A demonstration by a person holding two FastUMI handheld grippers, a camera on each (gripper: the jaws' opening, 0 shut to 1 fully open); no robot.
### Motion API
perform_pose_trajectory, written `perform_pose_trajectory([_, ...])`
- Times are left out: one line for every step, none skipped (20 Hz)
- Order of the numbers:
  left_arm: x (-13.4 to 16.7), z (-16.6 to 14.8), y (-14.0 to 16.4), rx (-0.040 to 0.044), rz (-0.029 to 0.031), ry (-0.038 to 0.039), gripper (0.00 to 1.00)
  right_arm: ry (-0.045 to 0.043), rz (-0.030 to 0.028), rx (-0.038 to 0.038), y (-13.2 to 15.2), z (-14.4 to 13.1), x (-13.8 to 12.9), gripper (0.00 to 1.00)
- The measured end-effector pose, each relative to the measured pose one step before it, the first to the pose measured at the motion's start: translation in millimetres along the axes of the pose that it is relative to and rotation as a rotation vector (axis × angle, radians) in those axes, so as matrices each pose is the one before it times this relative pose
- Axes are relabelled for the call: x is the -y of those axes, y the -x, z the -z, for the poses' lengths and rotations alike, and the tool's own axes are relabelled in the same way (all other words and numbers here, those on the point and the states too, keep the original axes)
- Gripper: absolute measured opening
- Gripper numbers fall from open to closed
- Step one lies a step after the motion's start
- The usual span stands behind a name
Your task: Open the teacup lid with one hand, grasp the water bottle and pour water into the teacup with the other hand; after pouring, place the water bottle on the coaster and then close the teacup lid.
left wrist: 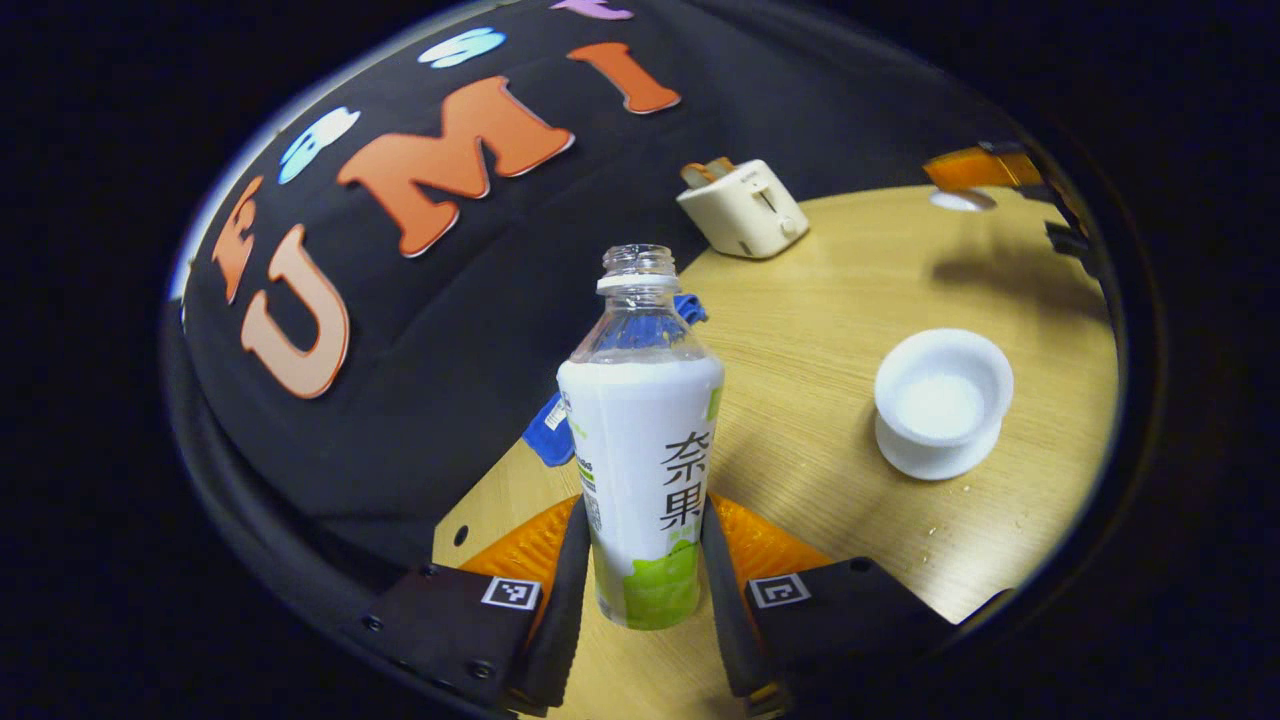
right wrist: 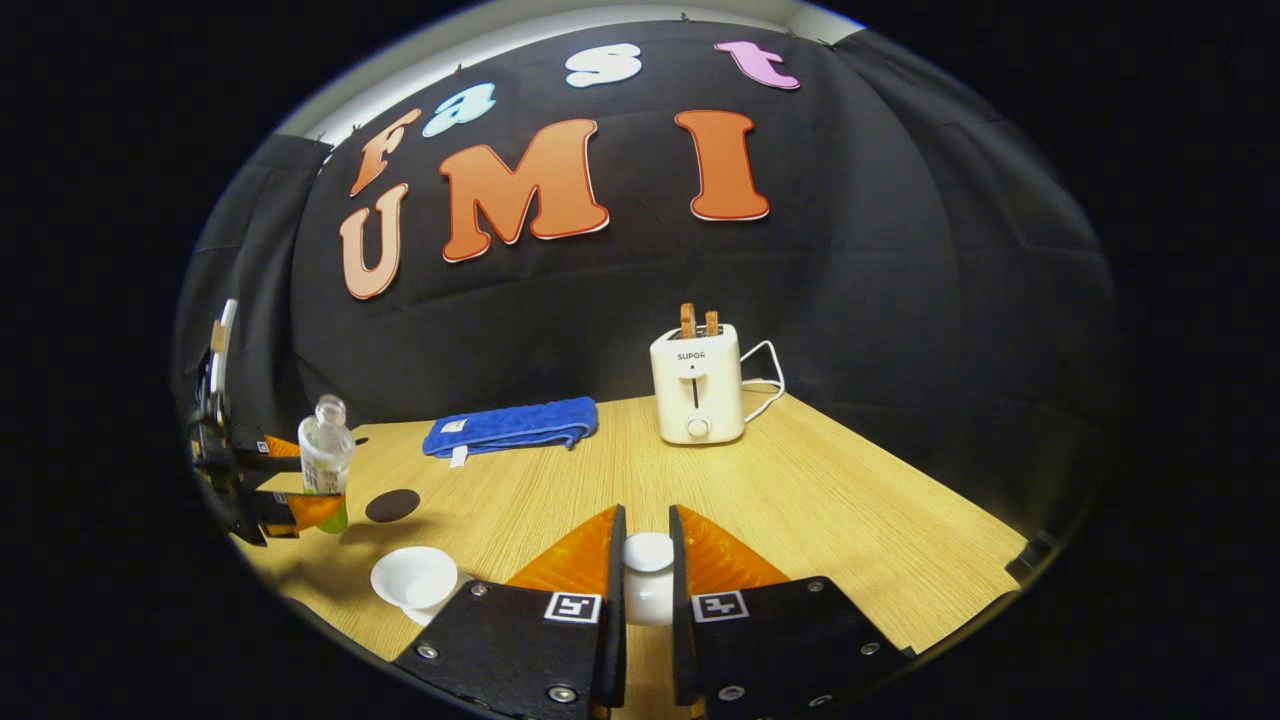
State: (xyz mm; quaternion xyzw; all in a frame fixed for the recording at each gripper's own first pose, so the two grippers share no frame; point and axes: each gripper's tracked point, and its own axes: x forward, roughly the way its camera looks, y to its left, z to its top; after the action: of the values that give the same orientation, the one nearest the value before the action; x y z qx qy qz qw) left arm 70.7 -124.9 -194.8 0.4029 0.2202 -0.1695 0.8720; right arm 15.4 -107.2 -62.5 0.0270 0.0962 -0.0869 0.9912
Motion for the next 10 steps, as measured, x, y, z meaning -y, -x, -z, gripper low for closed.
perform_pose_trajectory([-0.16,-4.29,1.54,0.01024,0.00117,0.07555,0.61,0.00193,-0.00011,-0.00200,0.75,1.01,-0.65,0.19])
perform_pose_trajectory([-0.86,-4.77,2.03,0.01164,-0.00203,0.06700,0.58,0.00276,-0.00037,-0.00055,-0.42,0.09,-0.81,0.19])
perform_pose_trajectory([-0.68,-3.83,-1.41,0.01786,-0.01016,0.06132,0.58,0.00227,-0.00151,-0.00102,-0.60,0.28,-0.41,0.19])
perform_pose_trajectory([-0.36,-4.31,-2.11,0.01532,-0.01008,0.05042,0.58,0.00193,-0.00257,-0.00115,0.05,0.38,-1.67,0.19])
perform_pose_trajectory([-1.50,-3.83,0.80,0.01472,-0.01557,0.04049,0.58,0.00136,-0.00213,-0.00188,-0.49,0.49,-1.10,0.19])
perform_pose_trajectory([-2.04,-3.05,-1.03,0.01399,-0.01973,0.03808,0.61,0.00231,-0.00113,-0.00248,-0.60,1.38,-0.38,0.19])
perform_pose_trajectory([0.21,-3.50,-1.72,0.01400,-0.01316,0.03524,0.61,0.00106,-0.00121,-0.00284,-0.59,0.95,-0.54,0.19])
perform_pose_trajectory([1.09,-4.70,-0.18,0.01298,-0.00352,0.02979,0.58,-0.00078,-0.00035,-0.00333,-0.59,1.17,-0.29,0.19])
perform_pose_trajectory([1.44,-1.86,0.32,0.00559,0.00190,0.02707,0.59,-0.00209,0.00044,-0.00163,-0.54,-0.07,0.60,0.19])
perform_pose_trajectory([1.10,-1.11,0.33,0.00626,0.00552,0.02840,0.61,-0.00005,0.00114,-0.00088,-0.81,0.84,-0.06,0.19])
